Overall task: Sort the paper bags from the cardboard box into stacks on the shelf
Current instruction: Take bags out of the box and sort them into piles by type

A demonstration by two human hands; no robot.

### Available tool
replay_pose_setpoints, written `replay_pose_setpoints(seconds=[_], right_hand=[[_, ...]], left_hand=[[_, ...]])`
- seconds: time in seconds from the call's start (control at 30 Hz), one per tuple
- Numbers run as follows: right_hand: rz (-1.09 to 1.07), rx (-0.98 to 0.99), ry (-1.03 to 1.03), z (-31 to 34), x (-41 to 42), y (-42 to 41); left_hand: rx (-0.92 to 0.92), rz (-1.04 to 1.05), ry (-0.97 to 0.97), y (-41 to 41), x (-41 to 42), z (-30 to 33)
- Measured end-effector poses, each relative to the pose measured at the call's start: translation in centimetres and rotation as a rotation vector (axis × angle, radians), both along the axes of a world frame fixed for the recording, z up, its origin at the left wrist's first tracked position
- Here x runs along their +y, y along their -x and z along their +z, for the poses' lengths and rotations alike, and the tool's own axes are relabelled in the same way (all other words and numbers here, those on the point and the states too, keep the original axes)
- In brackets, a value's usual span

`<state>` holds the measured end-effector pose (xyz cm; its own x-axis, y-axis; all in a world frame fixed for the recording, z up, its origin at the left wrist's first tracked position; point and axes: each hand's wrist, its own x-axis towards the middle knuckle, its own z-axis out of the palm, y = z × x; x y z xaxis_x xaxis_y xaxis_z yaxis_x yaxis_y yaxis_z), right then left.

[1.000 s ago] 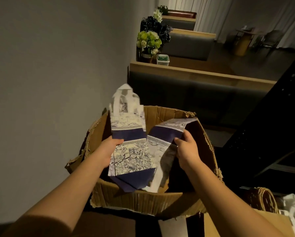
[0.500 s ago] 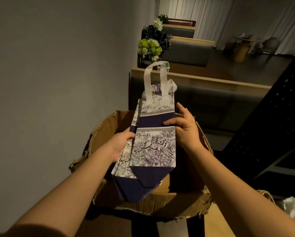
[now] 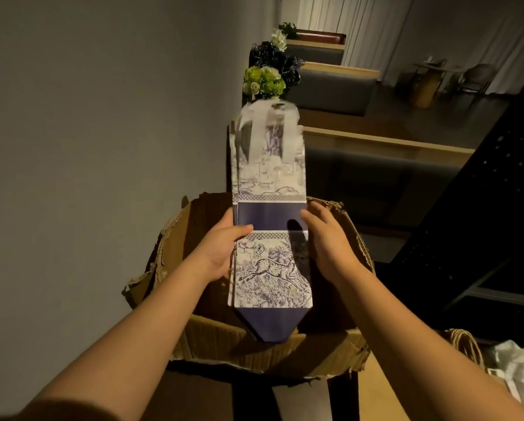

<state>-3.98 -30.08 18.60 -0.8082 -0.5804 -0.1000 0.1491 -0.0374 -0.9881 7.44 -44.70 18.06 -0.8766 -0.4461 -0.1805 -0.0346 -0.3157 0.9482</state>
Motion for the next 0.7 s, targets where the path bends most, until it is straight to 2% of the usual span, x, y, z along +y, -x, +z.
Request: replay_pose_setpoints(seconds=[0.17,0.27,0.33,0.7], right_hand=[[-0.033,0.135,0.066,1.7,0.4,-0.9],[-0.008,0.12,0.094,2.2,1.1,-1.1],[0.006,0.114,0.098,2.5,1.3,-1.6],[-0.026,0.146,0.112,3.7,3.8,-2.9]], left_hand=[[-0.019,0.045,0.21,0.8,1.7,2.1],[0.081,0.151,0.181,1.2,2.1,3.7],[0.128,0.134,0.232,1.4,2.7,4.5],[0.155,0.069,0.239,0.5,5.1,5.1]])
